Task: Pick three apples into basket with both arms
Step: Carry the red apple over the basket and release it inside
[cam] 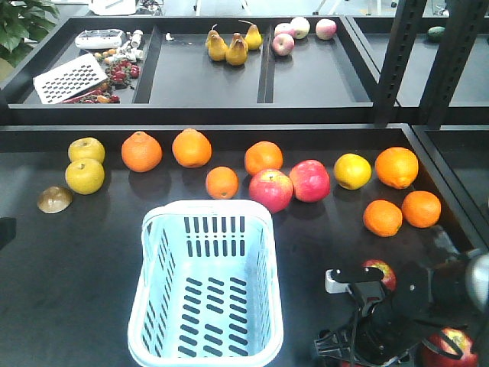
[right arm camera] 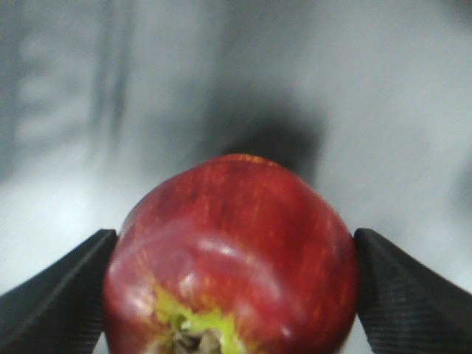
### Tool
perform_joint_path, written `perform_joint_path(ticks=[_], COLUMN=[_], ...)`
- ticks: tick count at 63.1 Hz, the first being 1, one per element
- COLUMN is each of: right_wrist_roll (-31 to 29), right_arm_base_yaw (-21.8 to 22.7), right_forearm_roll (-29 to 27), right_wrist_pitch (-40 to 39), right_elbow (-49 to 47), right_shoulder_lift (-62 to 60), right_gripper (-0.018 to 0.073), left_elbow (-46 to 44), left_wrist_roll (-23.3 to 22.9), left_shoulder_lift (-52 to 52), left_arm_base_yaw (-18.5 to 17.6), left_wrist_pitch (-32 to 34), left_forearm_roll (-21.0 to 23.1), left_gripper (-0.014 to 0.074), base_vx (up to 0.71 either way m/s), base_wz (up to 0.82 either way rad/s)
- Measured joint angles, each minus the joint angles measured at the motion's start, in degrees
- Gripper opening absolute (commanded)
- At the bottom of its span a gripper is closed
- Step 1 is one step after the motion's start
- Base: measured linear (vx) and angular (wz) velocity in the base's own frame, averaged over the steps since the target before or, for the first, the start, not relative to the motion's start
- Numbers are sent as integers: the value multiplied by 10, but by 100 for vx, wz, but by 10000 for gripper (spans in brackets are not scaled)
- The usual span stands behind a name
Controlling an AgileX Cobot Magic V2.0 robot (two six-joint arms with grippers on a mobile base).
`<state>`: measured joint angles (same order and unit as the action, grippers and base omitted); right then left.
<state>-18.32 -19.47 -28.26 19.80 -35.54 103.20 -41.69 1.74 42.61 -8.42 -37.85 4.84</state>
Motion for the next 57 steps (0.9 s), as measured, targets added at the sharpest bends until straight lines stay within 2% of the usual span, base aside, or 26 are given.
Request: perform_joint_path(ticks=[24, 32, 39, 48, 57], right_wrist_roll=[-3, -26, -94, -193, -232], right_arm_base_yaw=[0, 0, -7, -60, -127], right_forearm_roll=[-2, -40, -106, -193, -232], right_wrist_pitch=[135, 155, 158, 155, 110], right_elbow=[3, 4, 4, -20, -65], right_shoulder_lift=[-233, -312, -342, -330, -292], right_gripper=[226, 226, 226, 226, 246], left_elbow=[0, 0, 0, 0, 0], left_wrist_roll=[0, 0, 0, 0, 0], left_shoulder_lift=[0, 0, 0, 0, 0], left_arm_base_yaw=[0, 0, 0, 0, 0], left_wrist_pitch=[0, 0, 0, 0, 0], left_forearm_roll=[0, 0, 0, 0, 0], left_gripper=[588, 588, 588, 588, 588], base_vx=[0, 0, 0, 0, 0], base_wz=[0, 0, 0, 0, 0])
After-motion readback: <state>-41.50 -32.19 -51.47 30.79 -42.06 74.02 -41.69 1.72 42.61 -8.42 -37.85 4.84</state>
